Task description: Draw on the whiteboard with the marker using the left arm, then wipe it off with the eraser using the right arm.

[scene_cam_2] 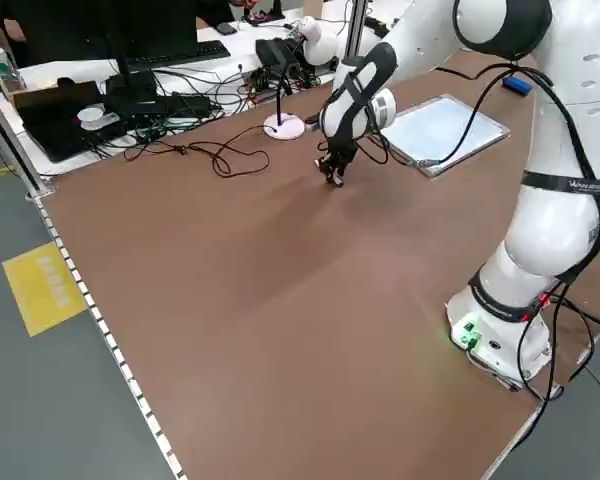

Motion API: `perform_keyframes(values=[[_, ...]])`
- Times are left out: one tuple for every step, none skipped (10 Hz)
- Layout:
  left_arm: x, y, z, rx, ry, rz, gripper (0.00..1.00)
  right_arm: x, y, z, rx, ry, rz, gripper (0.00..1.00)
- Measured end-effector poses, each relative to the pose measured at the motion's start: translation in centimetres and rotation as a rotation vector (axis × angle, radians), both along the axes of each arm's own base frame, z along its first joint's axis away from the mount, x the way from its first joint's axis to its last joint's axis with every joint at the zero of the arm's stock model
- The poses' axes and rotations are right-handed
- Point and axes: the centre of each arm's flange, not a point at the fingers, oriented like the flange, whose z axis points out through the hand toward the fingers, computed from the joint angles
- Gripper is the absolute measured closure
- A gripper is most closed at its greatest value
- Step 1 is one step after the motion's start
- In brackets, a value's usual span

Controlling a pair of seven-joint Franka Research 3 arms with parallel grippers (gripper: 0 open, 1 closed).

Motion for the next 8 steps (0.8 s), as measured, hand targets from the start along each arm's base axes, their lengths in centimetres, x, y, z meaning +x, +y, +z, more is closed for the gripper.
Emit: perform_keyframes(values=[[0.03,0.00,-0.06,0.000,0.001,0.000,0.57,0.00,0.00,0.00,0.000,0.000,0.000,0.00],[0.05,-0.01,-0.12,0.000,0.001,0.000,0.66,0.00,0.00,-0.01,0.000,0.000,0.000,0.00],[0.06,-0.03,-0.19,-0.001,0.002,0.000,0.77,0.00,0.00,-0.01,0.000,0.000,0.000,0.00],[0.08,-0.05,-0.18,0.000,0.002,-0.001,0.83,0.00,0.00,-0.01,0.000,0.000,0.000,0.00],[0.09,-0.07,-0.21,0.000,0.002,-0.002,0.82,0.00,-0.01,-0.01,0.000,0.000,0.000,0.00],[0.09,-0.07,-0.21,0.000,0.002,-0.002,0.82,-0.01,-0.01,-0.02,0.000,0.001,0.000,0.00],[0.09,-0.08,-0.21,0.000,0.002,-0.002,0.82,-0.01,-0.01,-0.04,0.000,0.002,0.000,0.00],[0.11,-0.09,-0.19,0.000,0.002,-0.002,0.82,-0.01,-0.01,-0.05,0.000,0.002,0.000,0.00]])
